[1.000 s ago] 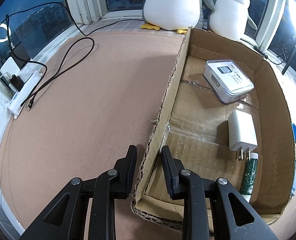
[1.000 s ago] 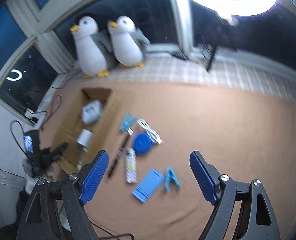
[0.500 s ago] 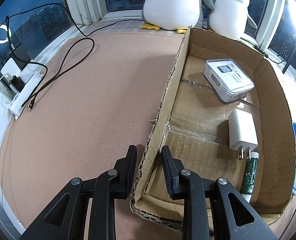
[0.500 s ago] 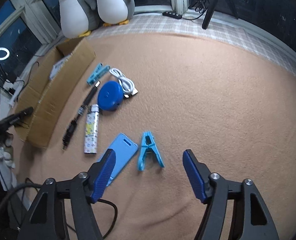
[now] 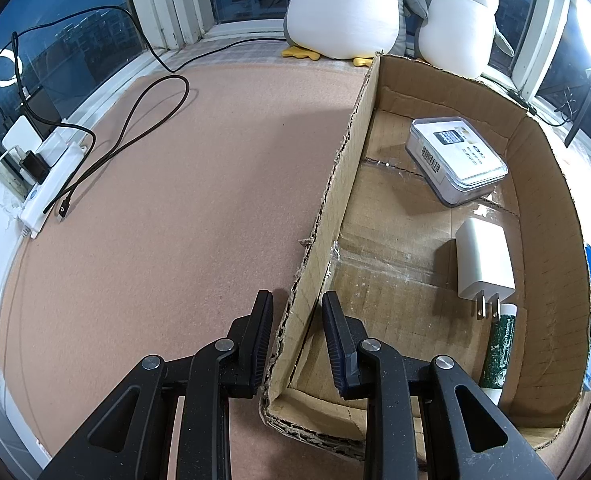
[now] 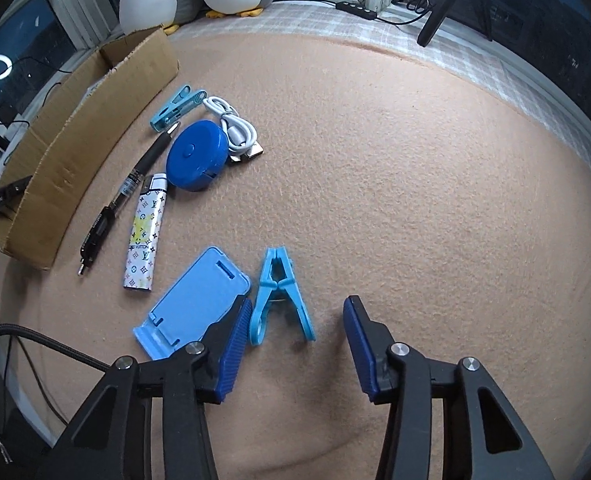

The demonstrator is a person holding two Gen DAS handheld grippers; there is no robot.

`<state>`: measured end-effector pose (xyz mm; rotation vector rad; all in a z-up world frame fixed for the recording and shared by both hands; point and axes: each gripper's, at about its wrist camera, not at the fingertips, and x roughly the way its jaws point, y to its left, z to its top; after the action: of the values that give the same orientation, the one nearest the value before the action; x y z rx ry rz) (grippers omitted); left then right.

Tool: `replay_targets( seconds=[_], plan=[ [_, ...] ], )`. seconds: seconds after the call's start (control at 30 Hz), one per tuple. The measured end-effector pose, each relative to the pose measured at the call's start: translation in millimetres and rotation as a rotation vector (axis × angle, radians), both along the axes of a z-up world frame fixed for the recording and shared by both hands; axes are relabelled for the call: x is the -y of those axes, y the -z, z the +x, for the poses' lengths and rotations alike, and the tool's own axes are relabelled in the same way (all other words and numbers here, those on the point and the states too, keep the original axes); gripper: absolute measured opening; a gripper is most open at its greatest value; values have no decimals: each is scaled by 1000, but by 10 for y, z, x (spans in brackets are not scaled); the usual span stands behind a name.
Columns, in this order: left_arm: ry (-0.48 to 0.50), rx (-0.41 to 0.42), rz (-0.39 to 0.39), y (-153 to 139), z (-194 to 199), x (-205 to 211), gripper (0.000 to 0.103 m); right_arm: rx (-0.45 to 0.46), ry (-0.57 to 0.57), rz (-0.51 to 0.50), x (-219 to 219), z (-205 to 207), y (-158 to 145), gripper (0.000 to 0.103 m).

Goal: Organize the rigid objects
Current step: 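Move the right gripper back toward the blue clothespin and phone stand, then grasp the blue clothespin with the right gripper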

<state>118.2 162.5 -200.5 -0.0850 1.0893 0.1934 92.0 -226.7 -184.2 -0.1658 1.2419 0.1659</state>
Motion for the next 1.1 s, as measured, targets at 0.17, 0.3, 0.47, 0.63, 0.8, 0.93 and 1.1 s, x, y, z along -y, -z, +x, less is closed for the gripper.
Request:
replay_targets(
  seconds=[0.17,0.3,0.47,0.63,0.8,0.93,1.1],
  plan=[
    [0,0,0,0,0,1,28,0,-20,-39,-15,38,28,33],
    [-1,1,-1,5,-1,-4,28,3,-33,-64,-29,76,24,29],
    [-2,1,-2,5,-1,-6,28,16,-17,-69,0,114,-24,29],
    [-6,3,-5,9,-9,0,28,66,-3,-36,3,123,-236,29],
    [-4,3,-6,11,-6,2,28,130,-31,26,-159,185,-542,29],
    [-5,3,-5,12,-4,4,28,167,-80,79,-461,264,-755,29],
    [-5,3,-5,13,-5,7,28,175,-151,145,-937,374,-903,29]
  ],
)
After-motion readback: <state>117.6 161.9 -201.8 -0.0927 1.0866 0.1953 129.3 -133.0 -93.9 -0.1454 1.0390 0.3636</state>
